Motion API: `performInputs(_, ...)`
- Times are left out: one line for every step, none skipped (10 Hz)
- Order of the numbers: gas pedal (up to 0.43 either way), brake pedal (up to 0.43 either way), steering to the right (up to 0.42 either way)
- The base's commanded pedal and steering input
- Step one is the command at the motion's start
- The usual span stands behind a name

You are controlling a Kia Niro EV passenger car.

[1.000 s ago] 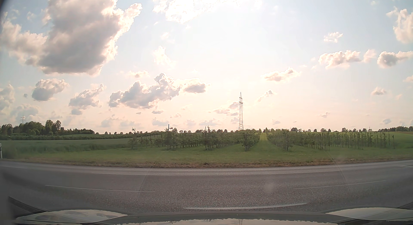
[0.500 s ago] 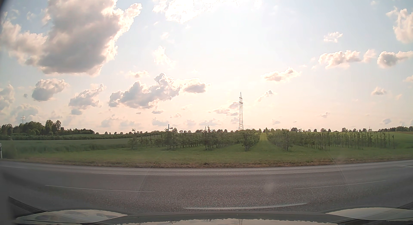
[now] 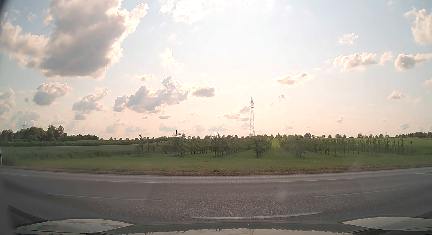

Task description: Follow the waypoints while adhering to traffic rules and regulations

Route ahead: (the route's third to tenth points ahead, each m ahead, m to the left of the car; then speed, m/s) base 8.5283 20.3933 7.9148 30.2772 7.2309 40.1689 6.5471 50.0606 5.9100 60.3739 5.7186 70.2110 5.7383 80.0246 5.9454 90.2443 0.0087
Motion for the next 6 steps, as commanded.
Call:
performInputs(0.0, 0.591, 0.001)
performInputs(0.0, 0.598, 0.001)
performInputs(0.0, 0.598, 0.001)
performInputs(0.0, 0.598, 0.001)
performInputs(0.0, 0.598, 0.001)
performInputs(0.0, 0.598, 0.001)
